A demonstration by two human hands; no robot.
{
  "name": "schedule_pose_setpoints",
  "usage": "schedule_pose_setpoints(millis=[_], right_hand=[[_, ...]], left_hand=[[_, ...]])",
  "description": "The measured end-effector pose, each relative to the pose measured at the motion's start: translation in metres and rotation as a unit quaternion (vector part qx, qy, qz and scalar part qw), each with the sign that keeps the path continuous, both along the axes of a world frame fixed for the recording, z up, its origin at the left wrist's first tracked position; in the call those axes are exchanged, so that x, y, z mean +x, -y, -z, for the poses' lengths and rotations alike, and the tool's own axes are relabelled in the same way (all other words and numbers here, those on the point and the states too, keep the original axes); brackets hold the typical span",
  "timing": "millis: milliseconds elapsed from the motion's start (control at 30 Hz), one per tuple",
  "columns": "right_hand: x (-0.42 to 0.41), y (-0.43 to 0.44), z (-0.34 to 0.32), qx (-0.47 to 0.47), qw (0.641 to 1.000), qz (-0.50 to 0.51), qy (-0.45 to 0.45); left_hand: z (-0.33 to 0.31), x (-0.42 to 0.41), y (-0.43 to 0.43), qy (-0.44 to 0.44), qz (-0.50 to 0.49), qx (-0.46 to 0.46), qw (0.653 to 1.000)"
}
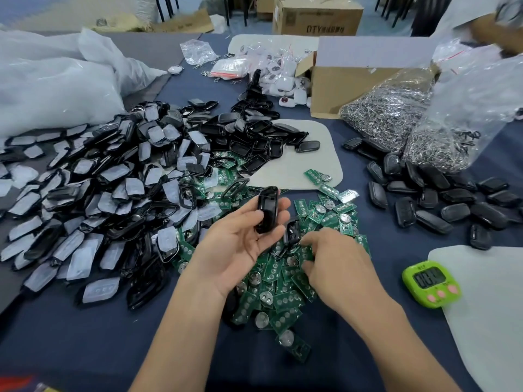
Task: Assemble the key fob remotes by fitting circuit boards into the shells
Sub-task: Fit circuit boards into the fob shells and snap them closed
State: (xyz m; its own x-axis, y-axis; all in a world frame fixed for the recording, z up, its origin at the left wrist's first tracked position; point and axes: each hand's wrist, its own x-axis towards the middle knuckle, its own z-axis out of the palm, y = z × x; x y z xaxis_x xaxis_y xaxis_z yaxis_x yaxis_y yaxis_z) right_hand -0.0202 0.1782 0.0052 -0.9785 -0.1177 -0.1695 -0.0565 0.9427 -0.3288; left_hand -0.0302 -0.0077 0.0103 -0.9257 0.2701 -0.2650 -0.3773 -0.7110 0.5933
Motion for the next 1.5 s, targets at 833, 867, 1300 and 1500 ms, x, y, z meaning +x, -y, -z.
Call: schedule_pose_setpoints(millis=[833,867,1300,1500], right_hand=[[0.003,0.002,-0.03,-0.53,0.845,0.019,0.071],[0.004,0.003,-0.029,-0.548,0.831,0.036,0.093],[0.027,0.044,-0.014,-0.752,0.575,0.287,0.144],[0.016,0.02,-0.026,-0.562,0.806,0.185,-0.009]], left_hand=[[-0.003,0.019,-0.002,-0.079,0.0,-0.443,0.893],[-0.002,0.019,0.0,-0.071,-0.008,-0.41,0.909],[0.007,0.033,-0.018,-0.084,-0.062,-0.234,0.967],[0.006,0.032,-0.005,-0.017,-0.048,-0.283,0.958]])
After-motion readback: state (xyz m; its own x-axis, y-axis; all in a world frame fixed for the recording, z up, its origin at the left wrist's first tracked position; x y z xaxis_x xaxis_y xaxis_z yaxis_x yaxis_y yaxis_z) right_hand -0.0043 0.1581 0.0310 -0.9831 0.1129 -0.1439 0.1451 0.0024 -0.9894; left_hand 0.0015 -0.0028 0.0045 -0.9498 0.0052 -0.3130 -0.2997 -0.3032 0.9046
